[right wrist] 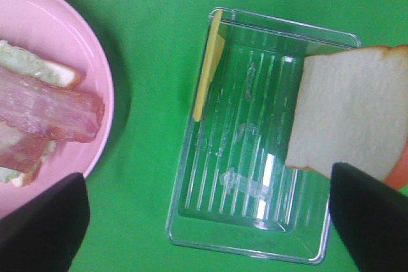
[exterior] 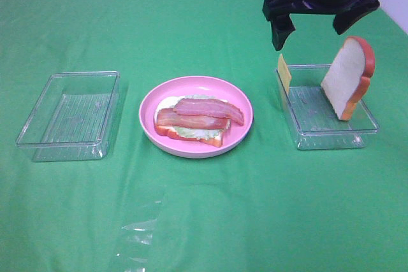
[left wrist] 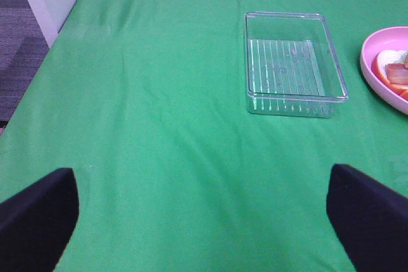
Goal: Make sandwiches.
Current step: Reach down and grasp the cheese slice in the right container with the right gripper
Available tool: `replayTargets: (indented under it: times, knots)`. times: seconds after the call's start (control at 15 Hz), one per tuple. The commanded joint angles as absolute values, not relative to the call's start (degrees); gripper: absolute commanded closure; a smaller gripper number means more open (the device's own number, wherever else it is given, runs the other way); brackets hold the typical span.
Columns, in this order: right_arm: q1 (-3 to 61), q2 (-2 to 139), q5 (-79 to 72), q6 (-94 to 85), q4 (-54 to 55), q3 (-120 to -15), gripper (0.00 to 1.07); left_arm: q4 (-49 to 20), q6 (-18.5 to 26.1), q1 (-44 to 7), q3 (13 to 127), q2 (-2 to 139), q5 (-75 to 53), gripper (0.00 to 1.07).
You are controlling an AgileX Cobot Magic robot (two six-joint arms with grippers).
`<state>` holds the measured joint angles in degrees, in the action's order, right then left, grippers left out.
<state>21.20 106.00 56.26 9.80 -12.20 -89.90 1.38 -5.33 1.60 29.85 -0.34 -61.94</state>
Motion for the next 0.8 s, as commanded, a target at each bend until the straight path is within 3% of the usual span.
replayTargets:
  times: [0.07, 0.8]
  knots:
    - [20.63, 105.2, 57.18, 8.94, -11.86, -90.24, 0.09, 1.38, -5.27, 1.38, 29.74, -1.09, -61.82, 0.07]
    - [20.57, 109.84, 48.64, 9.28, -10.08, -91.5, 0.09, 1.38, -5.27, 1.38, 29.74, -1.09, -61.82, 0.07]
